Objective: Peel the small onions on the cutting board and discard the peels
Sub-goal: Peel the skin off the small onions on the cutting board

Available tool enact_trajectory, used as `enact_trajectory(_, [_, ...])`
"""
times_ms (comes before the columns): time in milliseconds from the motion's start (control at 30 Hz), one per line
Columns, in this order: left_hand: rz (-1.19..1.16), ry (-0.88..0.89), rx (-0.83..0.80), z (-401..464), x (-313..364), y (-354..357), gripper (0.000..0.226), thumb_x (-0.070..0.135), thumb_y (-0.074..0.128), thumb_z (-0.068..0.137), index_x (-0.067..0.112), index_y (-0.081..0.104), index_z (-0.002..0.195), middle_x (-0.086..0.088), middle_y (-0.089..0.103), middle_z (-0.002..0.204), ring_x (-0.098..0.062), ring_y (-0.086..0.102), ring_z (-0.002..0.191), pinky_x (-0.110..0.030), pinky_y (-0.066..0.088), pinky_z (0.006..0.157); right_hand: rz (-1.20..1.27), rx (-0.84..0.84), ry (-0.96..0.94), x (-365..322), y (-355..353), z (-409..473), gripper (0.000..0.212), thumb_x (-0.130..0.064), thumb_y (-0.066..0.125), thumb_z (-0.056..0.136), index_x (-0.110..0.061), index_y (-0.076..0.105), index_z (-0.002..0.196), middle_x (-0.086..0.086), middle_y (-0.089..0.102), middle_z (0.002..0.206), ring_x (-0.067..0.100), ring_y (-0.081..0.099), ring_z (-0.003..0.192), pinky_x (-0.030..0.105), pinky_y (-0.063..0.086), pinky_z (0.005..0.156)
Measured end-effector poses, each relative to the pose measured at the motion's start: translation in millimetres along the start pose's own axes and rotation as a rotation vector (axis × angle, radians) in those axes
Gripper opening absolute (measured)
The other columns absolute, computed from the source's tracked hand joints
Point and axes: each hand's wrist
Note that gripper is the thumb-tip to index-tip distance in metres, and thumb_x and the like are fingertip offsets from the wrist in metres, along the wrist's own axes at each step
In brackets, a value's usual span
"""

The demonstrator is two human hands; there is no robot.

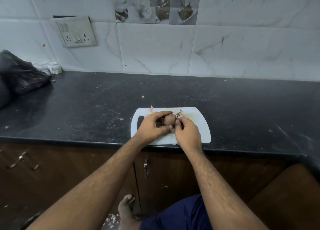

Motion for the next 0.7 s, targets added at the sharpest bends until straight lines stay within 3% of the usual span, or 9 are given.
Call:
enact_trajectory(133, [-0.006, -0.019, -0.045, 3.5, -5.4, -1.1, 0.060, 0.010, 0.084, 0.072, 0.040, 0.073, 0.123, 0.005, 0.067, 0.115, -0.008, 0.067, 0.104, -0.024, 0.051, 0.098, 0.046, 0.003, -0.009, -1.2, -1.7, -1.4, 0.030, -0.031, 0.041, 0.108, -0.022, 0.062, 0.127, -0.007, 0.063, 0.123, 0.014, 0.061, 0.104, 0.027, 0.045, 0.083])
enact_trajectory(233, [-0.056, -0.047, -0.059, 4.0, -4.1, 0.1, 0.067, 0.002, 0.087, 0.073, 0.027, 0.068, 0.133, 0.004, 0.068, 0.118, -0.005, 0.068, 0.106, -0.022, 0.054, 0.098, 0.060, -0.026, -0.073, 0.0, -4.2, -2.3, 0.033, -0.038, 0.045, 0.106, -0.026, 0.060, 0.133, -0.010, 0.065, 0.128, 0.012, 0.061, 0.114, 0.025, 0.043, 0.086])
enact_trajectory(333, [-0.130, -0.072, -0.041, 2.7, -2.1, -2.5, 0.059, -0.004, 0.086, 0.077, 0.014, 0.065, 0.129, 0.002, 0.071, 0.118, -0.008, 0.069, 0.107, -0.020, 0.055, 0.096, 0.074, -0.023, -0.073, 1.7, -5.2, -3.1, 0.032, -0.037, 0.050, 0.105, -0.023, 0.064, 0.131, -0.009, 0.068, 0.125, 0.012, 0.063, 0.112, 0.026, 0.048, 0.089])
enact_trajectory(500, [-0.294, -0.090, -0.039, 1.9, -5.9, -4.2, 0.032, 0.018, 0.091, 0.074, 0.026, 0.080, 0.103, -0.002, 0.080, 0.109, -0.021, 0.075, 0.106, -0.041, 0.059, 0.098, 0.061, 0.007, -0.023, 2.1, -1.8, -2.6, 0.028, -0.039, 0.044, 0.106, -0.024, 0.068, 0.104, -0.011, 0.071, 0.096, 0.007, 0.063, 0.086, 0.020, 0.041, 0.063])
enact_trajectory(600, [-0.344, -0.089, -0.037, 1.1, -3.1, -3.3, 0.023, 0.026, 0.090, 0.074, 0.026, 0.082, 0.095, -0.003, 0.081, 0.099, -0.017, 0.076, 0.095, -0.035, 0.058, 0.086, 0.044, 0.013, -0.034, 2.7, -1.6, -2.5, 0.029, -0.038, 0.044, 0.107, -0.023, 0.067, 0.100, -0.011, 0.068, 0.091, 0.006, 0.060, 0.081, 0.017, 0.038, 0.059])
enact_trajectory(700, [-0.312, -0.075, -0.028, 1.9, -3.2, -2.1, 0.010, 0.017, 0.086, 0.084, 0.016, 0.080, 0.093, -0.007, 0.081, 0.095, -0.017, 0.074, 0.089, -0.030, 0.056, 0.080, 0.048, 0.004, -0.063, 2.5, -2.8, -3.3, 0.028, -0.039, 0.043, 0.107, -0.024, 0.067, 0.101, -0.013, 0.067, 0.089, 0.006, 0.059, 0.079, 0.017, 0.038, 0.058])
Point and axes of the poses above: each hand's wrist, its own z-axis towards the middle knuckle, its own y-axis out of the palm, x = y × z
